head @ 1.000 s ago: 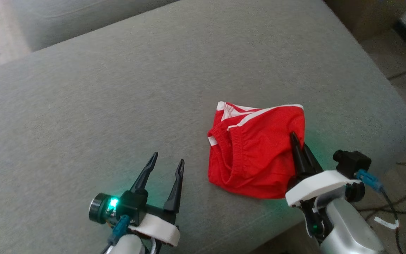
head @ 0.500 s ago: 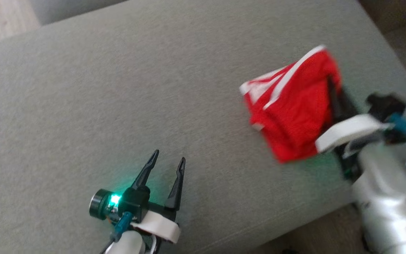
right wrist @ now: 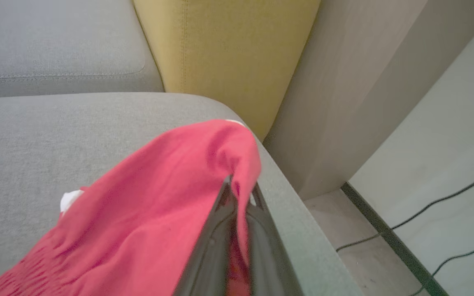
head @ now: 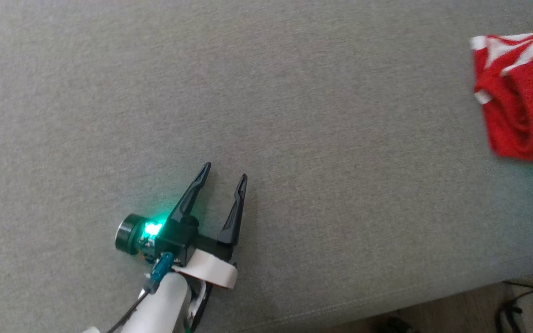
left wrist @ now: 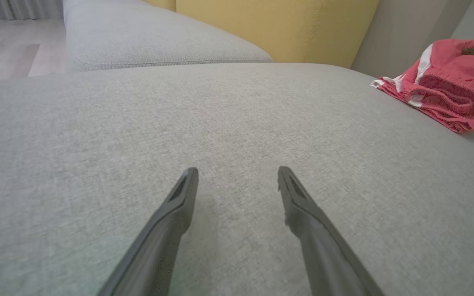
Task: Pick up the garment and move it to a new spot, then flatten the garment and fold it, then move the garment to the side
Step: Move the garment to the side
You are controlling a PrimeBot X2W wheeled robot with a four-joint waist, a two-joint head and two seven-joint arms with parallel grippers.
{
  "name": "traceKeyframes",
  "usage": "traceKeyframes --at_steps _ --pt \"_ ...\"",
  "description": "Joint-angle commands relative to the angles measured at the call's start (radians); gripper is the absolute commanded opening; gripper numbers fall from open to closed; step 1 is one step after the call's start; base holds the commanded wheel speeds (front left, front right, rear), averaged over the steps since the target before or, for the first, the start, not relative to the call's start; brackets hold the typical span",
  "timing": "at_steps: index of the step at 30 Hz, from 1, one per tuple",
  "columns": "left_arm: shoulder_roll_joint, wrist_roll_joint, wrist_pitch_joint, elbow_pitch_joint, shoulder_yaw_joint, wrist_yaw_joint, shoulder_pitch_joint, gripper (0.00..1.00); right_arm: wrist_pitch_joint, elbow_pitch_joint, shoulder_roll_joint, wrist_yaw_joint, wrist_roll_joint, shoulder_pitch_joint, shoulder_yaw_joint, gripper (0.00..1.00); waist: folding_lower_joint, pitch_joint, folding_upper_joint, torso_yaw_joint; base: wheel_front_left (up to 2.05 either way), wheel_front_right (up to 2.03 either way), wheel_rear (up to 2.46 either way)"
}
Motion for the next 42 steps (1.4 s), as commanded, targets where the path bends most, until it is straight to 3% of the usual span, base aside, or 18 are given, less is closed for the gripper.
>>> traceKeyframes --at_steps 1,2,7,11,17,24,33,42 --pt "0.004 0.012 -0.005 -0.025 0.035 0.001 -0.026 1.0 -0.006 -0.009 -0.047 0.003 -0.026 -0.024 -0.021 0.35 -0.0002 0.019 0.0 0.021 0.0 0.0 0.0" --pt "0.004 0.013 -0.005 -0.026 0.038 0.001 -0.029 1.0 -0.006 0.0 -0.057 0.003 -0.044 -0.032 -0.048 1.0 -0.0002 0.021 0.0 0.024 0.0 0.0 0.0" --pt "0.004 0.01 -0.005 -0.032 0.053 0.011 -0.035 1.0 -0.006 -0.093 -0.05 0.003 -0.15 -0.04 -0.184 1.0 -0.0002 0.022 0.0 0.031 0.0 0.0 0.0" --pt "0.004 -0.004 -0.005 -0.031 0.07 0.025 -0.028 1.0 -0.006 -0.242 0.051 0.003 -0.19 -0.017 -0.229 1.0 -0.0002 -0.002 0.0 0.037 0.0 0.0 0.0" --pt "0.004 -0.028 -0.005 -0.036 0.115 0.06 -0.005 1.0 -0.007 -0.481 0.224 0.003 -0.135 0.102 -0.116 1.0 -0.0002 -0.067 0.0 0.07 0.0 0.0 0.0" --pt "0.004 -0.052 -0.005 -0.028 0.184 0.093 0.043 1.0 -0.007 -0.62 0.349 0.003 -0.057 0.339 -0.024 1.0 -0.0002 -0.166 0.0 0.144 0.0 0.0 0.0" --pt "0.004 -0.053 -0.005 0.006 0.241 0.103 0.113 1.0 -0.007 -0.621 0.373 0.003 0.019 0.56 0.039 1.0 -0.0002 -0.265 0.0 0.197 0.0 0.0 0.0" --pt "0.004 -0.059 -0.005 0.011 0.31 0.11 0.197 1.0 -0.007 -0.643 0.373 0.003 0.081 0.65 0.102 1.0 -0.0002 -0.354 0.0 0.19 0.0 0.0 0.0"
